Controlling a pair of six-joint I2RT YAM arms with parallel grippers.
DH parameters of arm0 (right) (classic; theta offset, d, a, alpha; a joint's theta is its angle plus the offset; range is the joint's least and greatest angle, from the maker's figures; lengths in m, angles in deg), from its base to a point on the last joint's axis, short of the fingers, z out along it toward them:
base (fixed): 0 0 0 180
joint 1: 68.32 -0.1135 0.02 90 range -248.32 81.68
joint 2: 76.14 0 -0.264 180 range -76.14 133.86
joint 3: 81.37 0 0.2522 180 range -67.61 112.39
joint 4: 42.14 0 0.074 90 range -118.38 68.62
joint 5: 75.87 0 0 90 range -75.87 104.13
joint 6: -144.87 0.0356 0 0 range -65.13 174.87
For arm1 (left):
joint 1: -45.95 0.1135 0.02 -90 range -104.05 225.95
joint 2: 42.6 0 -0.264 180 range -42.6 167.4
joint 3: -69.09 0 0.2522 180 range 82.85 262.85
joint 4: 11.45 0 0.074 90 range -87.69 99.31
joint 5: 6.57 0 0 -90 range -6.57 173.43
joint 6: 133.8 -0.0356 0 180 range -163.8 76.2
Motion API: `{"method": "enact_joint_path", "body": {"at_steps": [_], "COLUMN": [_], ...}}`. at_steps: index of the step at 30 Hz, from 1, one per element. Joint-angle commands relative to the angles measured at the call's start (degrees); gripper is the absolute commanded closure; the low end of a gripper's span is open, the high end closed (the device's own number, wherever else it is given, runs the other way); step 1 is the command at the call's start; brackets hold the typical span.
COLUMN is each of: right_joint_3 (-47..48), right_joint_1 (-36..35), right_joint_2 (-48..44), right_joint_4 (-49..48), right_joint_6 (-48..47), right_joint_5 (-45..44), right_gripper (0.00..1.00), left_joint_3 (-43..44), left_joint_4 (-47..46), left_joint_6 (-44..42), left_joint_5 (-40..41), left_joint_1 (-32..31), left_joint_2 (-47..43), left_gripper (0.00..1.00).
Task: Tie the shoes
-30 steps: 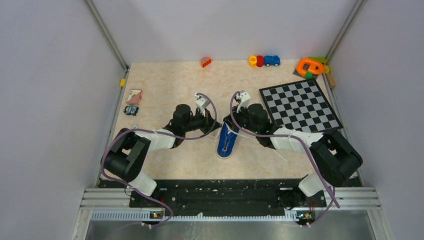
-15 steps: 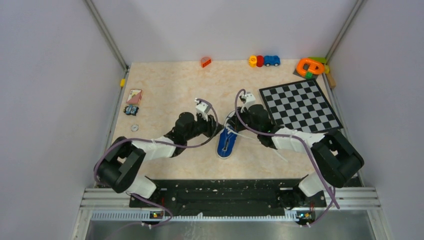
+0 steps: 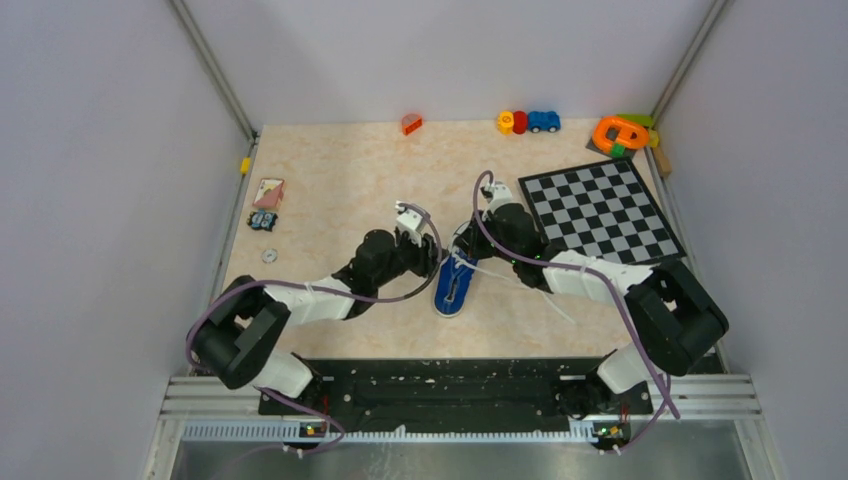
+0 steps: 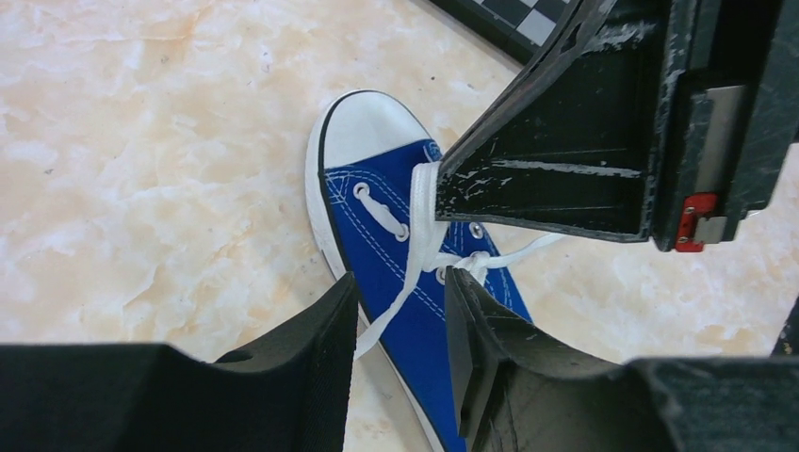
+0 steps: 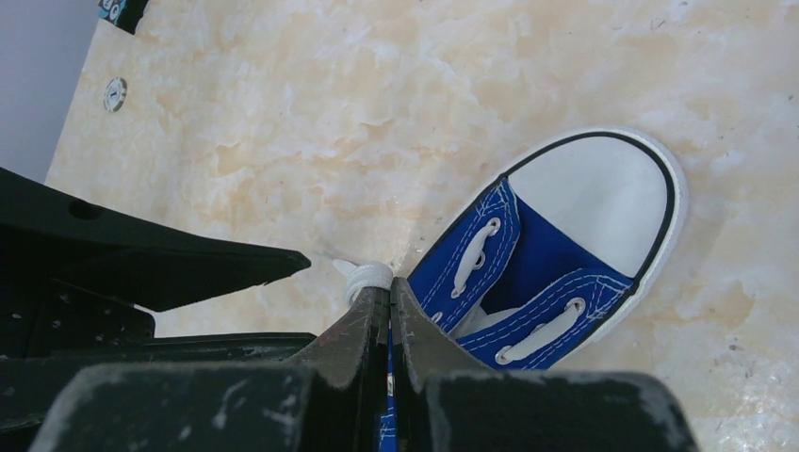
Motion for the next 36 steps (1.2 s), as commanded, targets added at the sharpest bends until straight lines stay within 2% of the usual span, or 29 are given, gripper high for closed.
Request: {"method": "enact_joint_path", "body": {"at_steps": [1,19,24,30,32,34,36], "right_joint_3": [3.47,5.07,5.04,4.95,4.86,4.73,4.28], "right_joint_1": [0.56,0.56,0.51,0.60,0.56,0.69,1.09], "right_joint_2": [-2.28,-2.81,-3.08,-3.25,-3.55,-4.46,-5.74], "right_joint_4": [0.91,1.54,1.63,1.47,2.15,3.19,4.14], "right_joint_6": [1.64,2.69,2.99,3.44,3.38,3.14,3.04], "right_joint_5": [0.22,2.10,2.63,3.29,2.75,1.57,0.87], "right_gripper": [1.00,0.97,0.97,0.96,0.93,0.87,0.76], "left_joint_3": [2.02,5.95,6.24,6.46,6.70,6.94,6.19], "left_joint_4": [-2.30,-2.83,-4.12,-7.70,-7.86,-6.82,-7.41], "left_joint_6": [-3.38,-5.61,-5.44,-5.64,-6.13,-6.45,-6.52], "left_joint_5": [0.65,0.73,2.32,2.29,1.72,1.57,1.55], "left_joint_1": [-0.54,-2.89,-3.03,-3.03,-3.03,-3.03,-3.05], "left_joint_2": [1.21,5.61,7.10,9.28,9.60,9.72,9.49], "left_gripper": [0.56,0.54,0.57,0.79,0.99,1.00,1.00]}}
